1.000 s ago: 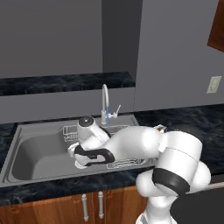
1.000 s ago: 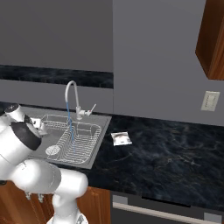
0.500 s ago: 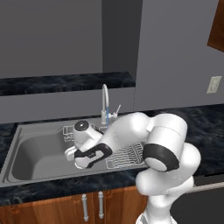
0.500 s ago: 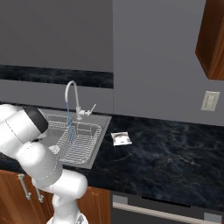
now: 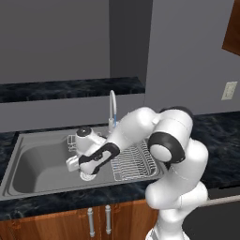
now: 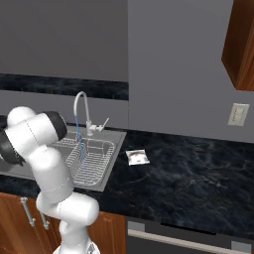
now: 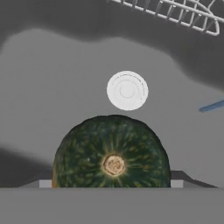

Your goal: Turn on the sink faucet. Then move the squash from the counter to the sink. Turn off the sink. Move the vegetable from the sink to the pot next to the stove. Finally move the pot to the front left burner.

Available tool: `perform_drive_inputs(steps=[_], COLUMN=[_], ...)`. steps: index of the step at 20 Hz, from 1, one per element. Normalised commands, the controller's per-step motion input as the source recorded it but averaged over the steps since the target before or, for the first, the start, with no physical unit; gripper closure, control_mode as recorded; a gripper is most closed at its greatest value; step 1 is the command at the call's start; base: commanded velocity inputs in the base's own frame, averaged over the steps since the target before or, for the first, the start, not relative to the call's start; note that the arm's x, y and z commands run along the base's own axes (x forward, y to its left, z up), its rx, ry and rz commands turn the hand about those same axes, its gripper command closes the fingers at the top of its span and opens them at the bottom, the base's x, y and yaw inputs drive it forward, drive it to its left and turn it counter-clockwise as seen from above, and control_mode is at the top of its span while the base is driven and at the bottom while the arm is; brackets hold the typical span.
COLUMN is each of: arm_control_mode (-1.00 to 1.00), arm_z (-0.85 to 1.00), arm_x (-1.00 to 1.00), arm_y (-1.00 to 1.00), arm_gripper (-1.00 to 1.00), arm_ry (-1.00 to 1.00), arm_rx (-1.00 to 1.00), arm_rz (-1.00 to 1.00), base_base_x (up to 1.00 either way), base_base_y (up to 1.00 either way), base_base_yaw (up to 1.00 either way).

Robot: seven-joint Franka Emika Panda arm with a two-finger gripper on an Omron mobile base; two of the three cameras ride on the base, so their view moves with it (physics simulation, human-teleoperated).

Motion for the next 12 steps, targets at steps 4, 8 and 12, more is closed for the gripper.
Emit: perform_drive_inputs(steps=[4, 8, 12], arm_control_mode=[-1.0, -1.0, -1.0], arm_z=[-0.21, -0.31, -0.35], arm_x=[0.18, 0.16, 0.12], arm_y=[0.25, 0.16, 0.1], arm_gripper=[1.0, 1.0, 1.0], arm_ry=[0.04, 0.01, 0.0], arm_rx=[0.0, 0.0, 0.0], arm_rz=[-0.02, -0.02, -0.04], base_base_x=[0.0, 0.0, 0.0], base_base_y=[0.0, 0.0, 0.0], base_base_yaw=[0.0, 0.0, 0.0])
